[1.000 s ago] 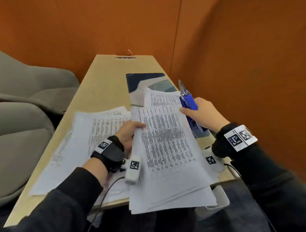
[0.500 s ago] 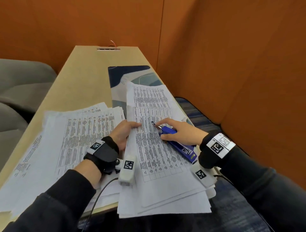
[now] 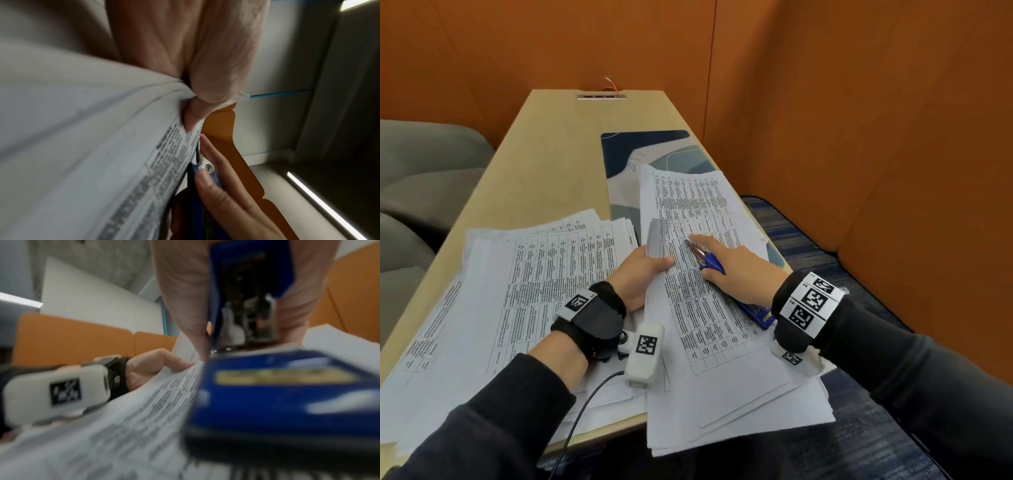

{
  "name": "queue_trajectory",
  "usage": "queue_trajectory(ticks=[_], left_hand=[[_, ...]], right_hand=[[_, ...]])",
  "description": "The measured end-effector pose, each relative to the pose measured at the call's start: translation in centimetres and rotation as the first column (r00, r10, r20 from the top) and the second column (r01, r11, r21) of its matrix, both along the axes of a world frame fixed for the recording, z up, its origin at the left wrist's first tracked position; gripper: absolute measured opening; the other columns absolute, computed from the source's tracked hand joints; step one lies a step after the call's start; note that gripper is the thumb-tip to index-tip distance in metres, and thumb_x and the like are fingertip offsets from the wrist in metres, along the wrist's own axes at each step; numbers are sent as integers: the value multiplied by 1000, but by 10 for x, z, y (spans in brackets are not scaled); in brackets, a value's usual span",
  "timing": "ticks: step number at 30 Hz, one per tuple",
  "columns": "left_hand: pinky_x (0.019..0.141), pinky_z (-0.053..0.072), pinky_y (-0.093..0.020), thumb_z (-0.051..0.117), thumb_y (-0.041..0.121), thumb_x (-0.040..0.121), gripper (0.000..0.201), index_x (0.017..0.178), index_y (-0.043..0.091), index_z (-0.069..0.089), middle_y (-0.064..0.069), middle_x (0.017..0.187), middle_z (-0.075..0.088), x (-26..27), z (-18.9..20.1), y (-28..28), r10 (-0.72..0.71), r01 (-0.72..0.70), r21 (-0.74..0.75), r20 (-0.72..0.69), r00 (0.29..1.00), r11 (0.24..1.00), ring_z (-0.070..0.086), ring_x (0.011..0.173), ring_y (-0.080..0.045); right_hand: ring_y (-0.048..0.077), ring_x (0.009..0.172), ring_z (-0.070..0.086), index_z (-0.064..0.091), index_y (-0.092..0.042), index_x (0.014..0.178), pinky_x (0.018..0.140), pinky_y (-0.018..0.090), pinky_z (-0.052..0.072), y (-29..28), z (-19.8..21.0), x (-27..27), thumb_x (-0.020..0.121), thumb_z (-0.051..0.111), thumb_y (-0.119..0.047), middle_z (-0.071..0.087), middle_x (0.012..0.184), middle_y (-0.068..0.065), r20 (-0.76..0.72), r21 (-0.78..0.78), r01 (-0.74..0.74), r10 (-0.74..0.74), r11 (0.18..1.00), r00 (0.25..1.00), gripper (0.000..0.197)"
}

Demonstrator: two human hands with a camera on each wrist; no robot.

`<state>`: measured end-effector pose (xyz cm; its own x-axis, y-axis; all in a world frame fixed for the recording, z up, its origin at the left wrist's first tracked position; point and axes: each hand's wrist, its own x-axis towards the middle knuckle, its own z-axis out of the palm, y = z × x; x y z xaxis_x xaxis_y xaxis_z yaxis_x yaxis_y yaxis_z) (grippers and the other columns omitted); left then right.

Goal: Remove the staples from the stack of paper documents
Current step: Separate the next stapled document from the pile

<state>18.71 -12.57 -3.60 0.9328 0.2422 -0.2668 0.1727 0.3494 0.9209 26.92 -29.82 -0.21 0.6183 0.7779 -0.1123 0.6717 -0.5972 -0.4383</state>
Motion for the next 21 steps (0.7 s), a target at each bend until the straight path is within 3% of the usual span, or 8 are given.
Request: queue_trajectory(ticks=[4, 7, 9, 12, 13, 15, 18, 21], left_hand=[[82, 57, -46, 45, -6, 93, 32, 123, -2, 54, -26, 114, 64, -2, 5, -1, -74, 74, 15, 1, 997, 997, 67, 93, -35], [74, 60, -40, 46, -9, 90, 30, 116, 0, 59, -20, 104, 69, -1, 13, 1, -79, 80, 41, -22, 997, 996, 70, 85, -30], [77, 59, -40, 49, -2, 90, 29, 117, 2, 60, -19, 105, 70, 1, 20, -1, -90, 90, 24, -22, 996, 996, 70, 90, -30], [85, 56, -45, 52, 9, 92, 32, 122, 1, 58, -23, 117, 65, 8, 29, -7, -64, 64, -3, -44, 997, 998, 65, 103, -37], [82, 57, -45, 52, 10, 93, 31, 122, -1, 58, -25, 116, 65, 10, 30, -9, -27, 26, -13, -61, 998, 1000, 66, 102, -38], [75, 59, -45, 53, 8, 93, 29, 119, -5, 58, -27, 110, 67, 14, 32, -11, 47, -48, -5, -97, 994, 999, 69, 92, -37], [79, 58, -46, 56, 6, 90, 29, 116, -7, 60, -26, 103, 69, 19, 37, -12, 98, -90, 64, -123, 988, 994, 70, 89, -38], [70, 60, -44, 56, 3, 89, 26, 113, -6, 60, -24, 98, 71, 25, 48, -13, 140, -121, 132, -150, 979, 984, 71, 82, -36]], right_hand=[[19, 135, 43, 31, -37, 150, 113, 31, 33, -4, 0, 14, 102, 47, -36, 41, 152, -3, -260, 106, -31, 58, 994, 964, 51], [12, 135, 41, 41, -32, 147, 117, 33, 29, -13, 8, 16, 103, 45, -30, 42, 147, -10, -488, 232, 44, 77, 972, 869, 44], [9, 129, 44, 41, -32, 146, 114, 30, 31, -18, 11, 14, 103, 44, -30, 44, 146, -9, -506, 236, 31, 96, 971, 857, 43], [11, 132, 45, 36, -39, 148, 109, 25, 33, -21, 10, 10, 102, 45, -37, 43, 150, -8, -261, 141, -91, 126, 986, 957, 47], [13, 124, 52, 32, -42, 149, 100, 22, 39, -22, 12, 8, 102, 45, -38, 47, 147, -6, -167, 100, -97, 113, 990, 979, 48], [13, 90, 61, 23, -46, 150, 73, 21, 44, -23, 17, 6, 103, 41, -40, 61, 128, 0, 110, -32, -121, 124, 992, 986, 51], [19, 72, 52, 6, -46, 153, 50, 26, 32, -26, 26, 2, 104, 27, -43, 55, 102, 2, 531, -262, -157, 278, 952, 800, 53], [21, 69, 51, 1, -46, 153, 46, 27, 23, -29, 30, 5, 105, 24, -42, 48, 98, 4, 623, -314, -126, 305, 941, 720, 53]])
